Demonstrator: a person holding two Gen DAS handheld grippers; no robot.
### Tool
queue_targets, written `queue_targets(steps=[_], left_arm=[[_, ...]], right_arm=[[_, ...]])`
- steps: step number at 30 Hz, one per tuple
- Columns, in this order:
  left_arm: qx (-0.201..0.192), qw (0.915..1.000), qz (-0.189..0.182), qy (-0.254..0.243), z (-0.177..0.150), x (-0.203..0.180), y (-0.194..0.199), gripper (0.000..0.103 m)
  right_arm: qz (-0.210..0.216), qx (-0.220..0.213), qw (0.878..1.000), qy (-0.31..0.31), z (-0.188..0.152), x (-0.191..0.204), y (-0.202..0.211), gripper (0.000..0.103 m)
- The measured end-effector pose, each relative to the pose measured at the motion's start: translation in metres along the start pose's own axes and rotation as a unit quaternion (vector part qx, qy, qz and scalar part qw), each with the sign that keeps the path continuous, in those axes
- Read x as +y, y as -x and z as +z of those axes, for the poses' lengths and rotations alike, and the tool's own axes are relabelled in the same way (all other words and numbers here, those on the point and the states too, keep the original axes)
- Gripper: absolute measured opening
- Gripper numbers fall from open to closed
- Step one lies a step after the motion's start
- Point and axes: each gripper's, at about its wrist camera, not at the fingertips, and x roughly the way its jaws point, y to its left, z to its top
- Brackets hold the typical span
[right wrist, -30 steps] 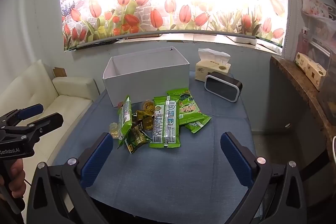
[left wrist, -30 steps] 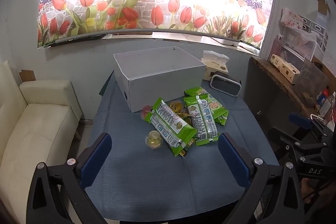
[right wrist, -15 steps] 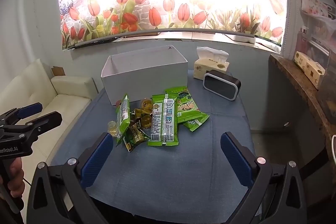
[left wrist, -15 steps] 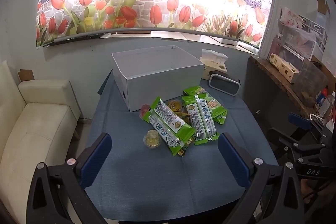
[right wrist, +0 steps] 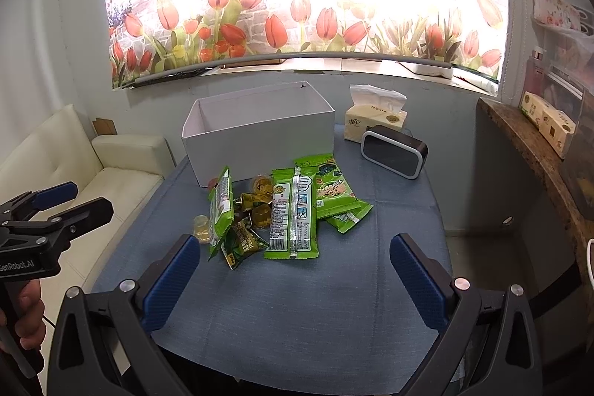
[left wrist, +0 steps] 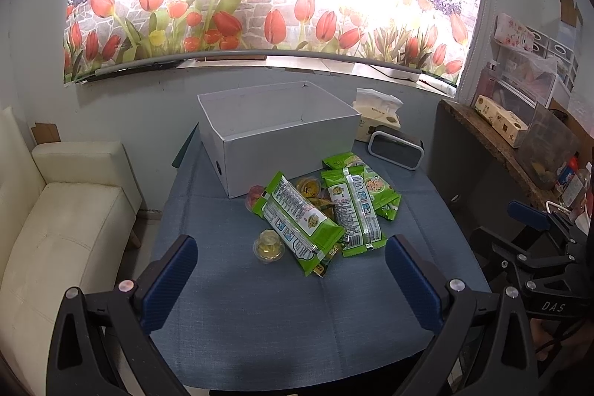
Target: Organize snacks
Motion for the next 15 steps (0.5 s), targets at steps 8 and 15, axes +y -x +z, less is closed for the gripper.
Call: queue_targets(steps=[8, 15], left_arm=[[0.0, 1.0, 0.0, 0.0, -0.0007, -0.0003, 0.0003, 0.103], [0.001, 1.0, 0.001, 0.0, -0.0007, -0.0003, 0.0003, 0.103]], right_arm=[[0.0, 0.0, 1.0, 0.001, -0.0006, -0.0001, 0.0005, 0.103], [-0.002, 0.001, 1.0, 0.001, -0.0011, -0.0002, 0.0009, 0.103]])
